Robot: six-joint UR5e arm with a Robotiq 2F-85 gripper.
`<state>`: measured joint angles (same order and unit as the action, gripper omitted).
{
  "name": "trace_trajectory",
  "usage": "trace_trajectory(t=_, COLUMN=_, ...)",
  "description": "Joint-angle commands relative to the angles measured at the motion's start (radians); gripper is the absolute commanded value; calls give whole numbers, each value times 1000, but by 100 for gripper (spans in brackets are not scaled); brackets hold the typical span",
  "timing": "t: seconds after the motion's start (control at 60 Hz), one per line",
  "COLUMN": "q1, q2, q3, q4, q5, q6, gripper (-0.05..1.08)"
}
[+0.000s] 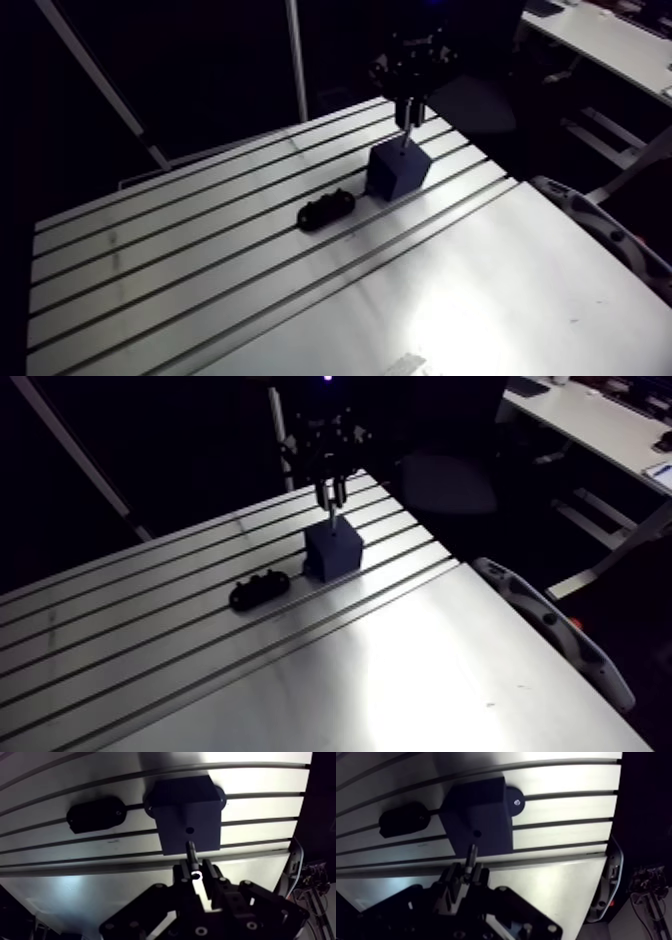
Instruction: Pick up the M10 bolt and insert it into the hole until fully seated.
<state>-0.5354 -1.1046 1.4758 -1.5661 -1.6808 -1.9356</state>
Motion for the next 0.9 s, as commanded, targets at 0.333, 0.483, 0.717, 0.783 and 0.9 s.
trace_trajectory(t=0.333, q1=-5, q2=4, q3=11, q4=-7, q5=-3, q6=-1, gripper=108)
trace_trajectory(t=0.483, q1=-5, q2=7, q3=13, q4=-8, q5=-4, q6=-1, gripper=108)
trace_trajectory(t=0.717, q1=-5, q2=7, q3=16, q4=-13, q5=-3, q6=-1, gripper=108)
trace_trajectory(t=0.783, q1=-5, q2=7, q3=14, q4=-13, q5=-3, q6=-1, gripper=108)
trace_trajectory(t=0.9, q1=-5, q2=9, q3=14, q4=-15, q5=-3, q6=-1, gripper=108)
